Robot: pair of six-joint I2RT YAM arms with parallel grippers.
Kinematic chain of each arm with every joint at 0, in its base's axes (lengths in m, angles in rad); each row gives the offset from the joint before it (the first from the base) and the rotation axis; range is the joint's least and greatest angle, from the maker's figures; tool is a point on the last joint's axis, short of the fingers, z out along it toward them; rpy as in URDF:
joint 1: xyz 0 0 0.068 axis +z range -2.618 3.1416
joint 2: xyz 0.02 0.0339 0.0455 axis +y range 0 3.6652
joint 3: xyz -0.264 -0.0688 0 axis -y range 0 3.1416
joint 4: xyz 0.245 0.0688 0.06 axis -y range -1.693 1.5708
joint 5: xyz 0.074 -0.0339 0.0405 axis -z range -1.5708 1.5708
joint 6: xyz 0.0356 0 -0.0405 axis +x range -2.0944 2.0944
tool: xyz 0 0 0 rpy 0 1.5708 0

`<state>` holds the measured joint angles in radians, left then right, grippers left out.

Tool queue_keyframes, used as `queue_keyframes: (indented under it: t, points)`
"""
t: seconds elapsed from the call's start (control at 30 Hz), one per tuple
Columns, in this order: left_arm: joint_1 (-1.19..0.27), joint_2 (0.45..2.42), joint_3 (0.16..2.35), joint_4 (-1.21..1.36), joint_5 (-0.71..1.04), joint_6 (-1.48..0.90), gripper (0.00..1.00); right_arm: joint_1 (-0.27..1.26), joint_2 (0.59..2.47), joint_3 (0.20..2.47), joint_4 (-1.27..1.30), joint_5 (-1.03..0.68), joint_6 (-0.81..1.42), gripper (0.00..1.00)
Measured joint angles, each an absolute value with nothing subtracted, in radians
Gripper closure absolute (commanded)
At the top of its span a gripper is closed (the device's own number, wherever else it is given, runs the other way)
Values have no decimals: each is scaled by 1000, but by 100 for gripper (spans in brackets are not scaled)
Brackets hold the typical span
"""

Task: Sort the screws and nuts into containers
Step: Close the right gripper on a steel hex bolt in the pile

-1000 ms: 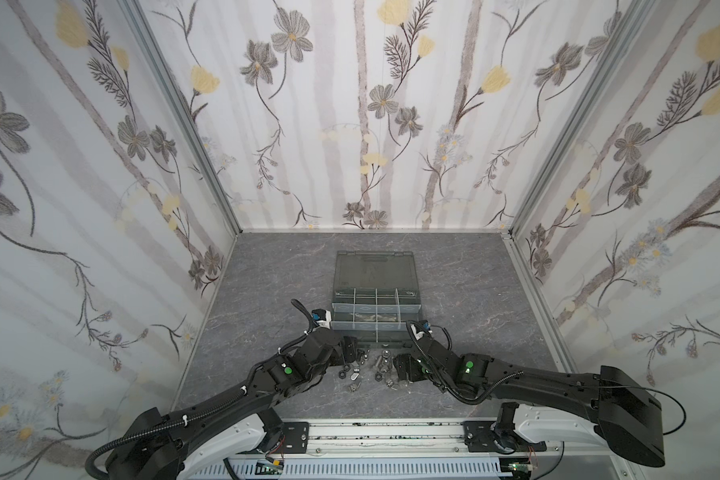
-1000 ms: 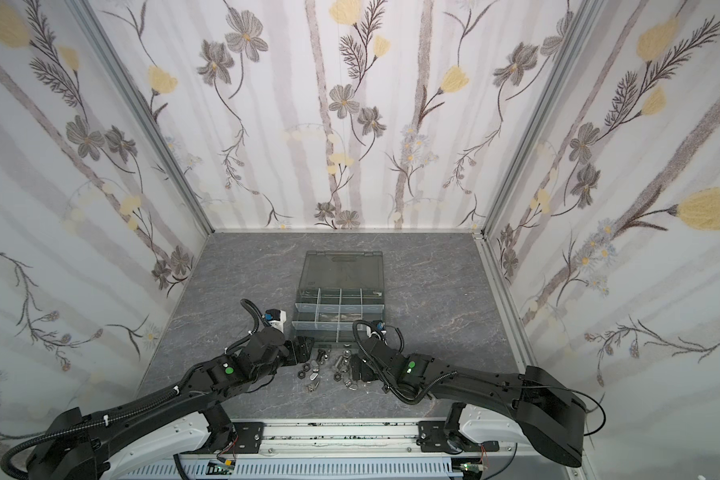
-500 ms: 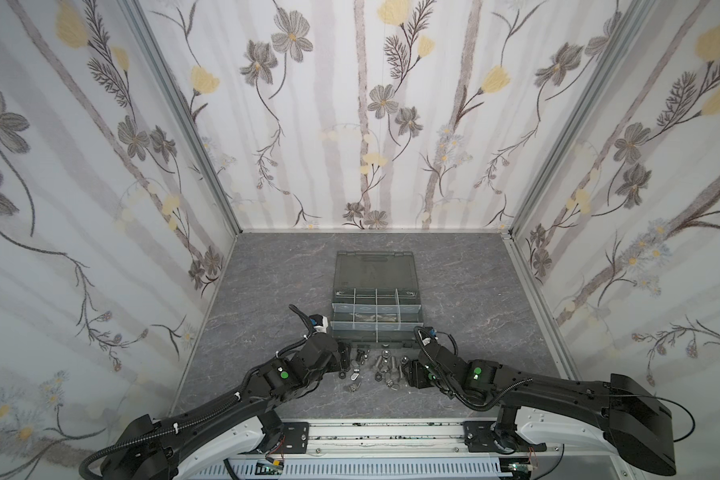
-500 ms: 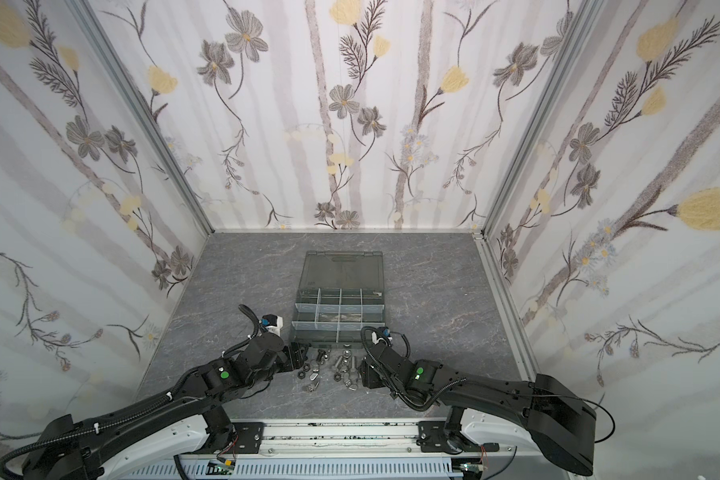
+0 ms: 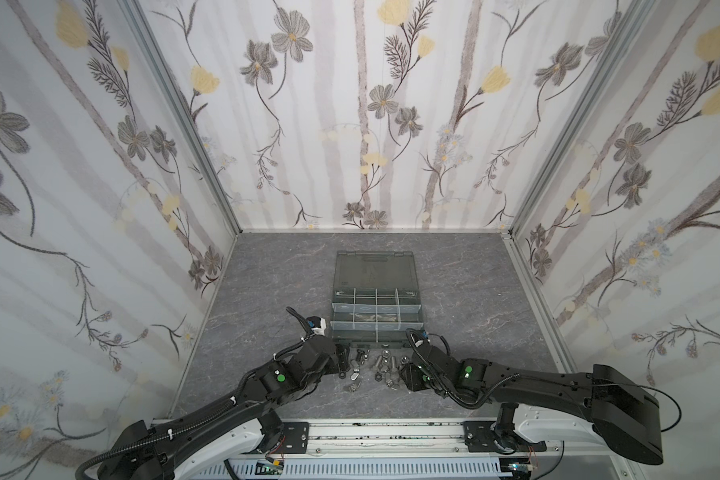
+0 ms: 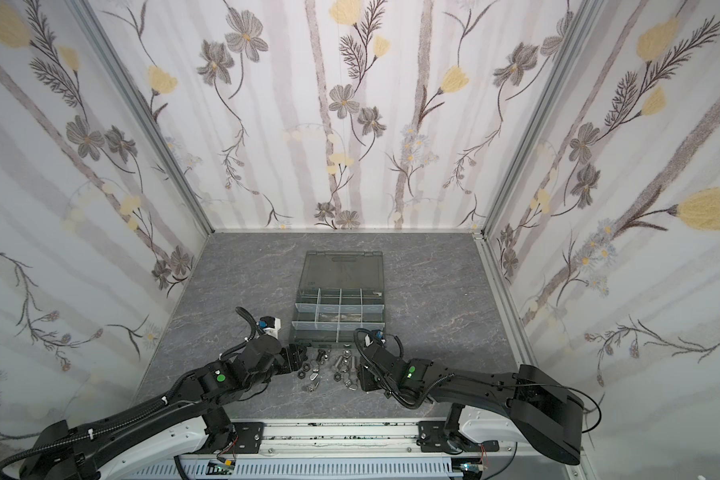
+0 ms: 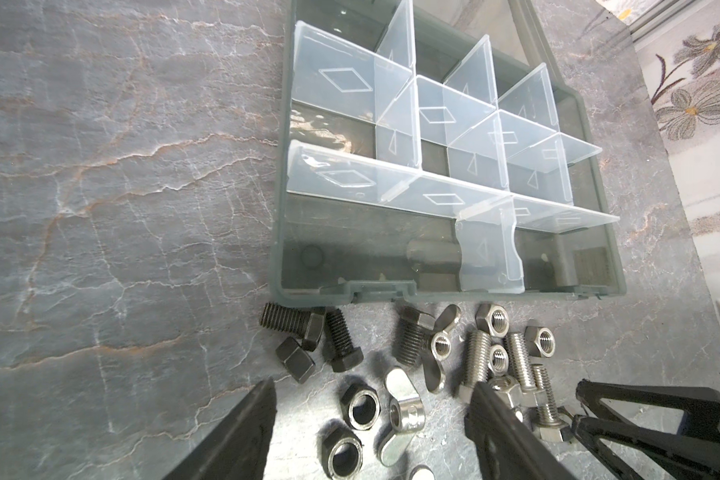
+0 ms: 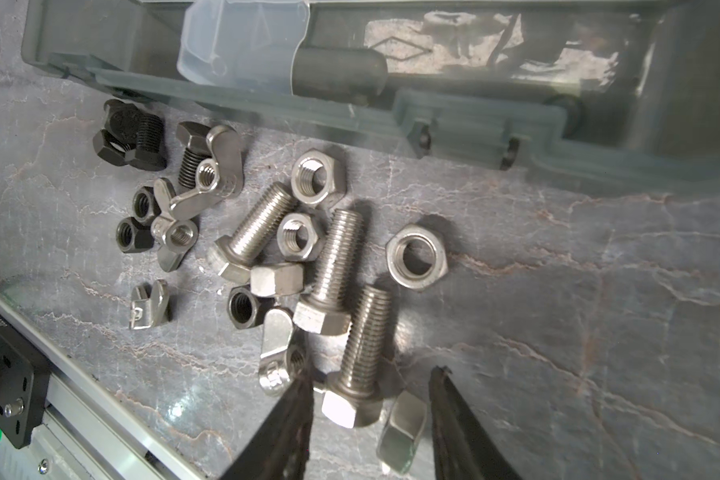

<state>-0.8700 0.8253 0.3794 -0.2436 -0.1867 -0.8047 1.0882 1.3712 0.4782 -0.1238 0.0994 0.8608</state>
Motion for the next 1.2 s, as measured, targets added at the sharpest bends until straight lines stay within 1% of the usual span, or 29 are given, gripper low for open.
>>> queue_keyframes:
  t: [0.33,0.63,1.2]
  points:
    - [-870,776,360,-244,-187,-820,22,1089,1436,514,-123,77,854,67]
    - [-871,758,347,-244,-187,-823,20,1089,1465,529,-130,63,850,74]
    - [-871,759,346,-244,-187,-820,17,1087,1533,554,-122,59,851,77]
